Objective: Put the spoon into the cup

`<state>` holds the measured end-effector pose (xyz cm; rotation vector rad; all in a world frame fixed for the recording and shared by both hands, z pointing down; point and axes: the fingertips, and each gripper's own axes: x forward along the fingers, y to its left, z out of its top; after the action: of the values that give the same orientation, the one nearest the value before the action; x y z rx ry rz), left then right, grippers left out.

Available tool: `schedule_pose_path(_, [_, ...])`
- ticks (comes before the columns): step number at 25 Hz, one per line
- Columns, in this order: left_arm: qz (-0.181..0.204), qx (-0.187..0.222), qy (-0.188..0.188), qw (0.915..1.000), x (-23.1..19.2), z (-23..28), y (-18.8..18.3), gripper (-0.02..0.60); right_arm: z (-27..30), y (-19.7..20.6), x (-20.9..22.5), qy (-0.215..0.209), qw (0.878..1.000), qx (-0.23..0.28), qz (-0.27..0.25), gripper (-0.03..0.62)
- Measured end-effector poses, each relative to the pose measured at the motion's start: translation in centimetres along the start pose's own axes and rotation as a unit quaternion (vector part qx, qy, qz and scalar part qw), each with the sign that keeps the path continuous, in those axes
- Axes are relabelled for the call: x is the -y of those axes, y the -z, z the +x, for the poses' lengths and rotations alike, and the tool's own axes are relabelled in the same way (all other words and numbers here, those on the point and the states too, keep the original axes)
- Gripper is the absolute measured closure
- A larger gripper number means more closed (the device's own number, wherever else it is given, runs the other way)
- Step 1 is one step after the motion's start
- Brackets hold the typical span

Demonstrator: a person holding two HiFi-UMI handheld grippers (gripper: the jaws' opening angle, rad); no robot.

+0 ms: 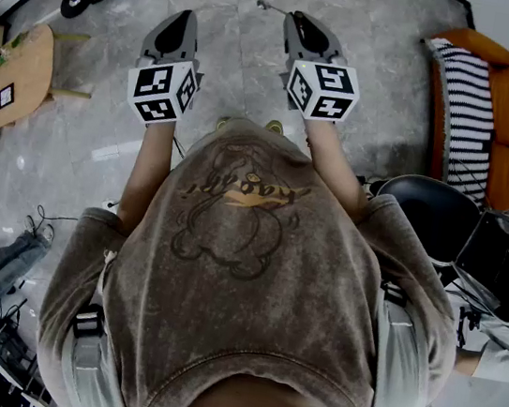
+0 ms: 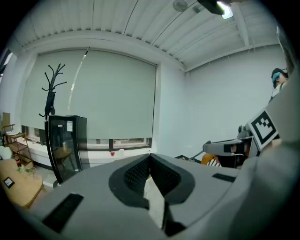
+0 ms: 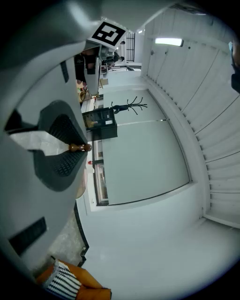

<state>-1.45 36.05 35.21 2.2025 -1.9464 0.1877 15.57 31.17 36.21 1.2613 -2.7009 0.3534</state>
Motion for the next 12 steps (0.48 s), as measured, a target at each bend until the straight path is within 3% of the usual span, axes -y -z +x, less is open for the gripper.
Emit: schedule_pose_path(12, [-0.002,-0.004,0.012,0.9999,-2.3,-0.4,0.2,0.565,0.7,-0.7,-2.7,-0.013,1.000,0.018,0.015,0.539])
